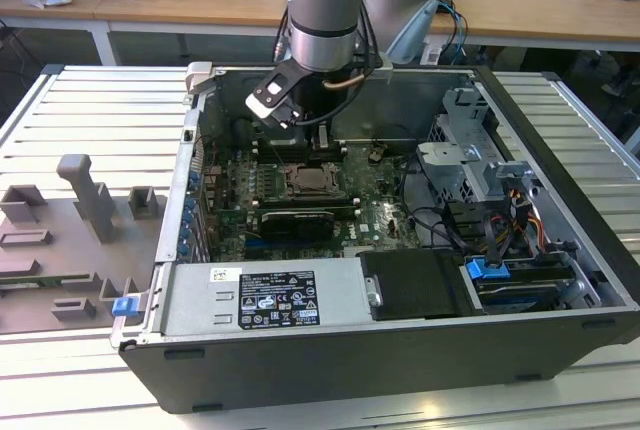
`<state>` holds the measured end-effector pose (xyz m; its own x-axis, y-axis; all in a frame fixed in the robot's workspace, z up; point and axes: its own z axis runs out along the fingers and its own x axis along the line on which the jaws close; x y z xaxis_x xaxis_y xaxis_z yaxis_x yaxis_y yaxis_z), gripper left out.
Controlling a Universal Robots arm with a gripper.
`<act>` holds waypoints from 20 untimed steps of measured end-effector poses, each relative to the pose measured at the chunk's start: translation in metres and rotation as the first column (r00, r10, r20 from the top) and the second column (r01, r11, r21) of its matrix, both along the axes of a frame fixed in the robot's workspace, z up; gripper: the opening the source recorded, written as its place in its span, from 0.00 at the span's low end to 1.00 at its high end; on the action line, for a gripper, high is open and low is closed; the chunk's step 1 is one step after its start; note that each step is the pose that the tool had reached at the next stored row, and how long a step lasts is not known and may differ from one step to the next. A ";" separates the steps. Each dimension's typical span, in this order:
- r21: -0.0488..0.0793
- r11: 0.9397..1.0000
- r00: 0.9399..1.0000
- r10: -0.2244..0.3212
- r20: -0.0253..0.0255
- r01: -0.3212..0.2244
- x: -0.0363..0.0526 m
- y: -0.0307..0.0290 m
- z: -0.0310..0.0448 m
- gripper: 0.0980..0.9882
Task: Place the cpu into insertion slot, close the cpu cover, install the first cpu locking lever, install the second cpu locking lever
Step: 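Close the cpu cover, then install the first cpu locking lever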
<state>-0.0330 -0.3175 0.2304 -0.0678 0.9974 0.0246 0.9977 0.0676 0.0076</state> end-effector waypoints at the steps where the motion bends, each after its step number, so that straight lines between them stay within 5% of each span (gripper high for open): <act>1: 0.000 1.000 1.000 0.000 0.000 0.000 -0.0007 0.0000 0.0000 0.01; 20: -0.001 1.000 1.000 0.002 0.004 -0.002 -0.0027 0.0002 0.0073 0.01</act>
<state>-0.0357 -0.3173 0.2377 -0.0695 0.9973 0.0231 0.9975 0.0693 0.0111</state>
